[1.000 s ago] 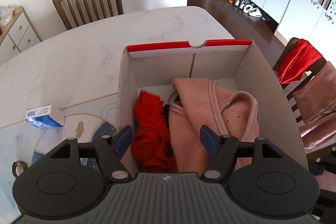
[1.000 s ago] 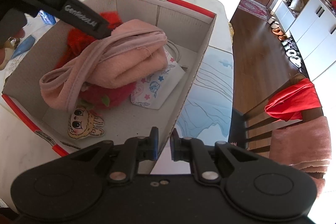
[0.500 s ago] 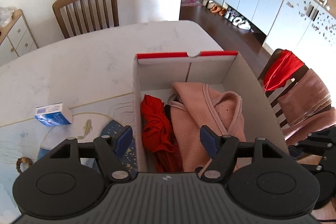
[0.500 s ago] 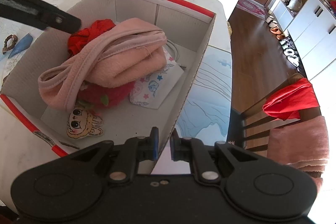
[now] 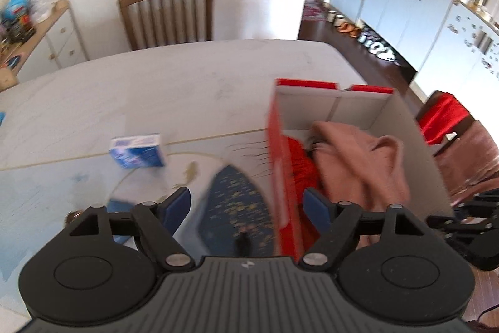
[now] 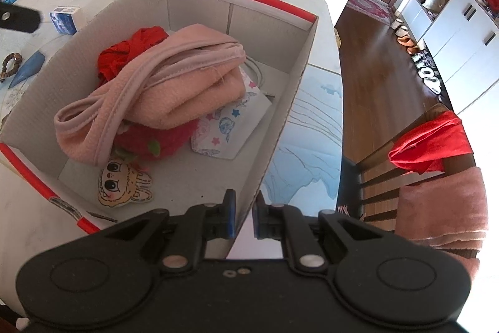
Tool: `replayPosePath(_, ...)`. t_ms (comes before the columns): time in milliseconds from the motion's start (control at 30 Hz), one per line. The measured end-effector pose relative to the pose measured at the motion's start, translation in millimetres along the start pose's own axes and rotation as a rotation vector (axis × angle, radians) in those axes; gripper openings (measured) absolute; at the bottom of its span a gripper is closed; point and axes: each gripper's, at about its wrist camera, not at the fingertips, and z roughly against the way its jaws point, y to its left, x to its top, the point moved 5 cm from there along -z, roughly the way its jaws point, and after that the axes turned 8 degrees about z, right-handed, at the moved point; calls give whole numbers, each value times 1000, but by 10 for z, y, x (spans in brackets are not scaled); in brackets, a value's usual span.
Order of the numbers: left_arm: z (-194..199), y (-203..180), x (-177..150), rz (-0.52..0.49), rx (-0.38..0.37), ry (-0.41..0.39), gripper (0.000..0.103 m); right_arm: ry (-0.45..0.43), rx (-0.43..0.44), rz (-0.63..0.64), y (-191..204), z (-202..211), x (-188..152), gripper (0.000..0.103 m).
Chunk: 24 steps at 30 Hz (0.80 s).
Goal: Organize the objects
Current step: 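Move the left gripper back over the brown bead string on the table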
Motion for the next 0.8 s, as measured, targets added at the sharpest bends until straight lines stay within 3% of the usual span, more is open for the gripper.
replayPosePath(367,-175,1026,-128,100,125,19,91,17,-15,-16,20,-13,9,10)
replayPosePath(433,-229,1224,-175,126,152,30,100,20,-17,-24,22,-12,9,10)
replayPosePath(800,-500,2071,-299,206,284,50,101,38,-48,-46,48,-33,30,12)
